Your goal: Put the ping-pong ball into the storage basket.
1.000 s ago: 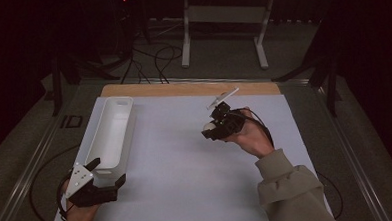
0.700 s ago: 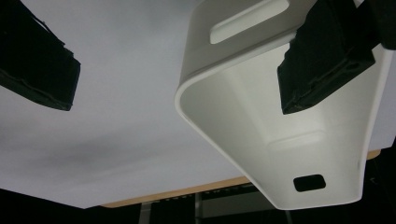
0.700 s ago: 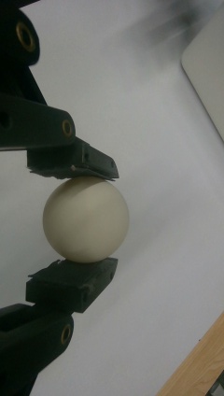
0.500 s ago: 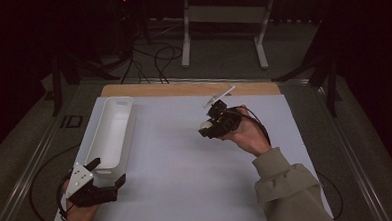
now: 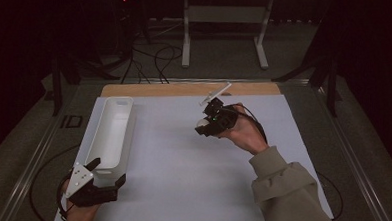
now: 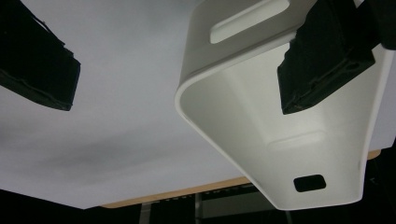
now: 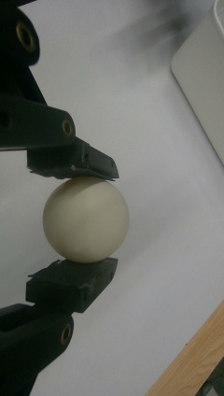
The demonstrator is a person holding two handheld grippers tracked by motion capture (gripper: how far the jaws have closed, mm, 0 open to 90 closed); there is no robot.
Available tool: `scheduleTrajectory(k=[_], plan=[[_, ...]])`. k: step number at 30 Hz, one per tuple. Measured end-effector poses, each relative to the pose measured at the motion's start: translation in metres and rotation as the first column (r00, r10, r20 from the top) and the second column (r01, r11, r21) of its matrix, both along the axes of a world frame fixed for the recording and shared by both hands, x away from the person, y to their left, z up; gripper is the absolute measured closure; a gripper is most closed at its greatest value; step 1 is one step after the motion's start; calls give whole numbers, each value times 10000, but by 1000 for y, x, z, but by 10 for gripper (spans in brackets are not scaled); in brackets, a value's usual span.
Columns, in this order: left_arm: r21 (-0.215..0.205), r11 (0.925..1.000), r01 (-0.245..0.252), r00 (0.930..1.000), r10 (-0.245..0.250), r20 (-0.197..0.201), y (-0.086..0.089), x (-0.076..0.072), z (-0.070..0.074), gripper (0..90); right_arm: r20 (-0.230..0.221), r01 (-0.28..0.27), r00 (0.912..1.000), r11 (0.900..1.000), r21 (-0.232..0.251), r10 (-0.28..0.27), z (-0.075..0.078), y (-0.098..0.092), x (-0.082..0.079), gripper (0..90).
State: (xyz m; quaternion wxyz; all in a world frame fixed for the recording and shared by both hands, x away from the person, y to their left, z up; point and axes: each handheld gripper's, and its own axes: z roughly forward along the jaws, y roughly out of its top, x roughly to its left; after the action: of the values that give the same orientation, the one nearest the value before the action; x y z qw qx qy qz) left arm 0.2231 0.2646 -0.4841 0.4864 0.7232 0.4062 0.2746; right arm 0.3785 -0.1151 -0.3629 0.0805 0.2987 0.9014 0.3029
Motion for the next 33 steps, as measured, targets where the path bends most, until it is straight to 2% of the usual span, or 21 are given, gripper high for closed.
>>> scheduleTrajectory(k=[33], plan=[[14,10000,-9,10000,9,7,0,0,0,0,208,-241,9995,9997,72,240,10,21,8,506]])
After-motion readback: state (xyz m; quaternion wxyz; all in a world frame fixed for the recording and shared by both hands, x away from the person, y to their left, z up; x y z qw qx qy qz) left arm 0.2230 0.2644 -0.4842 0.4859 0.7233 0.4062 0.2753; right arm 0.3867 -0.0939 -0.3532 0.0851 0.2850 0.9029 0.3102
